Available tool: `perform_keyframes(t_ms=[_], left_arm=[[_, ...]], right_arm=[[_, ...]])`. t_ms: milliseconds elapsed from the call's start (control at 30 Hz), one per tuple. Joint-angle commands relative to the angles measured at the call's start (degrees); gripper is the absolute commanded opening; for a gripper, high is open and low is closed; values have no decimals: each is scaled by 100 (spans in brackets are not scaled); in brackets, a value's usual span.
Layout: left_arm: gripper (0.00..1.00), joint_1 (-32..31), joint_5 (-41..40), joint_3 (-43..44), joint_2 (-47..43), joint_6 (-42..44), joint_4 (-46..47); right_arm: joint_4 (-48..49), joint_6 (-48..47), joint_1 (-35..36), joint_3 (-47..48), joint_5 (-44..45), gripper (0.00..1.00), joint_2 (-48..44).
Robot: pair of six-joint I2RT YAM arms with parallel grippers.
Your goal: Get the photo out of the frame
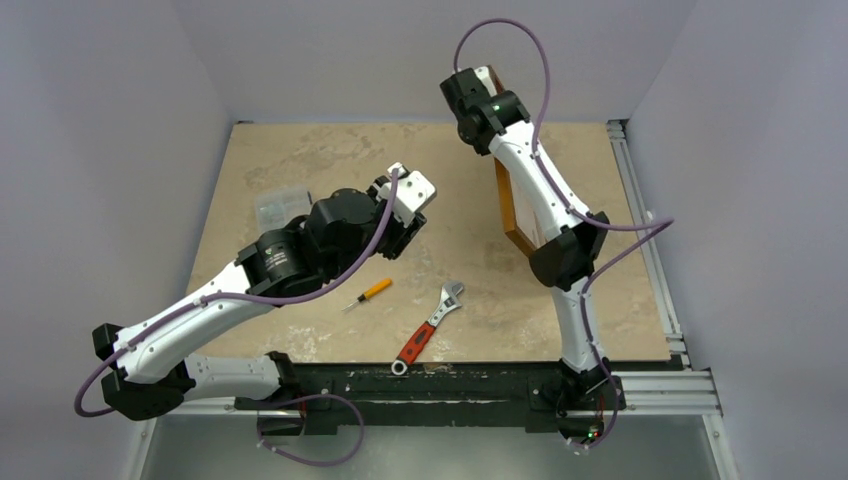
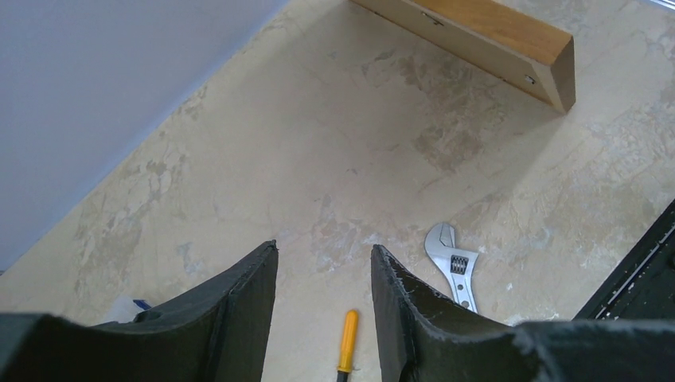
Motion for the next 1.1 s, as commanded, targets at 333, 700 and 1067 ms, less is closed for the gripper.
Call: perform_keyframes(t_ms=[333,700,1067], left_arm=[[45,94,-252,-53,-157,-102,189],[45,94,-119,-150,-274,-115,274],[45,86,-41,-185,-370,-137,302]], right_arm=[[1259,185,143,-1569,1324,0,151],[3264,-714,-153,-3291,1654,0,30],[4542,-1706,-422,-3944,1456,0,241]])
